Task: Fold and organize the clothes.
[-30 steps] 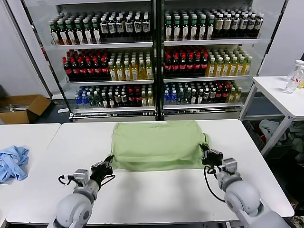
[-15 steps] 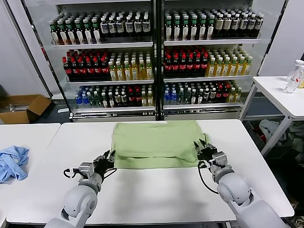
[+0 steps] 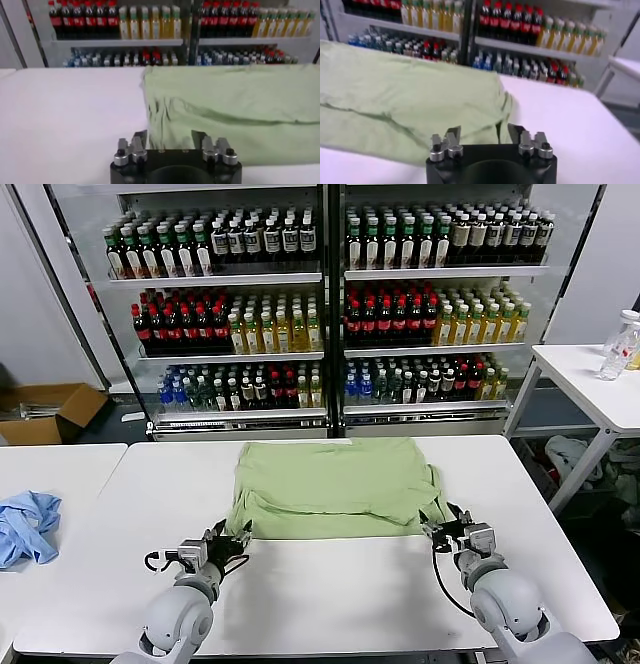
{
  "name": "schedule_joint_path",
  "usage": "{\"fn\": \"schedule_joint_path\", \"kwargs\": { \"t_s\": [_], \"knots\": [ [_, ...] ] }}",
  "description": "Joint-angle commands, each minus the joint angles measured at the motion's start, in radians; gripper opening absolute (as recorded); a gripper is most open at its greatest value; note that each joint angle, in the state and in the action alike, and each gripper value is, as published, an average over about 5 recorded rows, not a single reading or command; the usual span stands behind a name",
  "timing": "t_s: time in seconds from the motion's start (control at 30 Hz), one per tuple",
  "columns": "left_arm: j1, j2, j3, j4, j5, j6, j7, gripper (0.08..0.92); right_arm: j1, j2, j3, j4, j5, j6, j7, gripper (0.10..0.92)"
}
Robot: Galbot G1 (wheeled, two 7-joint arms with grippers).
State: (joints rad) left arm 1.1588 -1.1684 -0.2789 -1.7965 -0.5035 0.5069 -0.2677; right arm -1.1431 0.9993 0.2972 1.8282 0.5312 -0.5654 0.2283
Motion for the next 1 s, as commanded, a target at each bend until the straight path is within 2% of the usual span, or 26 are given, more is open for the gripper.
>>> {"fn": "schedule_joint_path", "kwargs": {
  "t_s": [0.03,0.33,0.5,0.77,1.0],
  "knots": [
    [-0.013,-0.01,0.021,0.06,0.017,0.023,0.005,0.467,-0.018,0.009,0.009,-0.044,0.064,-0.016,0.017,0.415],
    [-0.009,-0.005,0.016,0.059,0.004,0.024,0.022,0.216,-0.04,0.0,0.009,-0.021,0.111,-0.014,0.011,0.159],
    [0.06,0.001,-0.01,-0.015,-0.022,0.027,0.03,0.103,-0.104,-0.026,0.027,0.067,0.097,-0.013,0.004,0.118],
    [0.371,0.015,-0.101,-0.297,0.027,0.025,0.025,0.094,-0.424,-0.09,0.173,0.33,0.026,-0.006,-0.007,0.118],
    [0.624,-0.009,-0.18,-0.489,0.115,0.047,0.002,0.094,-0.654,-0.081,0.275,0.478,-0.095,-0.005,-0.022,0.118]
  ]
}}
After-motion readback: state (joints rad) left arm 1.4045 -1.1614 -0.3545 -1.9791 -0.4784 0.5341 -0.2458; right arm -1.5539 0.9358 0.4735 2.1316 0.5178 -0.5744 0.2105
